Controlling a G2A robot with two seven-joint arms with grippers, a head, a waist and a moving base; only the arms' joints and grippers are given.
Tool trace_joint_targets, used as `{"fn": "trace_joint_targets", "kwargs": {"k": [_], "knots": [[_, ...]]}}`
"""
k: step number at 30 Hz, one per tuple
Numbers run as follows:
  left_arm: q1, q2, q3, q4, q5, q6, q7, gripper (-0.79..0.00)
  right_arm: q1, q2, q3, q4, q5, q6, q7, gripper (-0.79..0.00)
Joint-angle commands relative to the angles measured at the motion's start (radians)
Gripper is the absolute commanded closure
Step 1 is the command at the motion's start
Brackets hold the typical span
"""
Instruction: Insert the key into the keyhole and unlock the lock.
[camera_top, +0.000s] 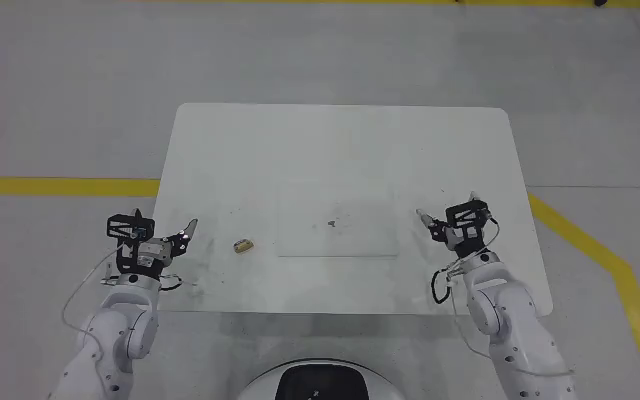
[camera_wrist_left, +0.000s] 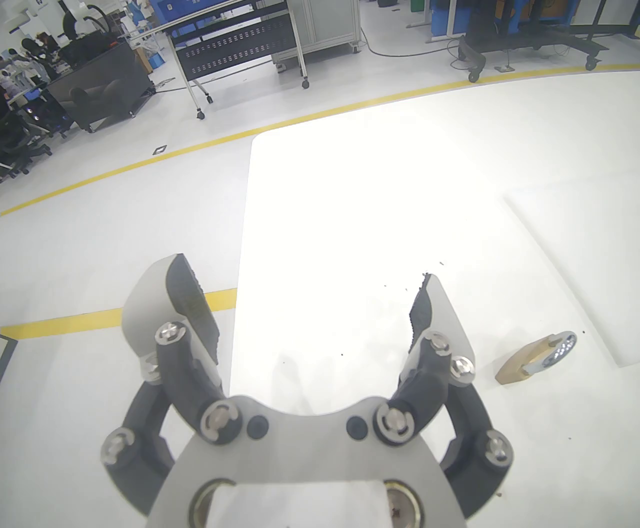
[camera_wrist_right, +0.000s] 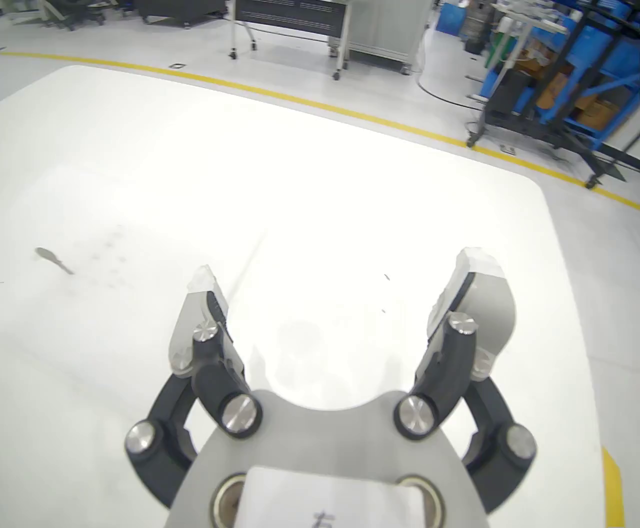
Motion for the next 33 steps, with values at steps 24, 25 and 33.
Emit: {"fn": "trace_joint_targets", "kwargs": {"k": [24,25,33], "knots": [[0.000,0.000,0.000,0.000,0.000,0.000,0.000,-0.785,0.515,-0.037,-0.414,0.426,0.210,-0.643,0.318,-0.499],[0.000,0.000,0.000,0.000,0.000,0.000,0.000,-0.785,0.525,-0.039,-0.424,0.431,0.205,-0.644,0.325,-0.474],[0.000,0.000,0.000,0.000,0.000,0.000,0.000,-0.785,0.583,-0.054,-0.497,0.463,0.172,-0.620,0.351,-0.342]]}}
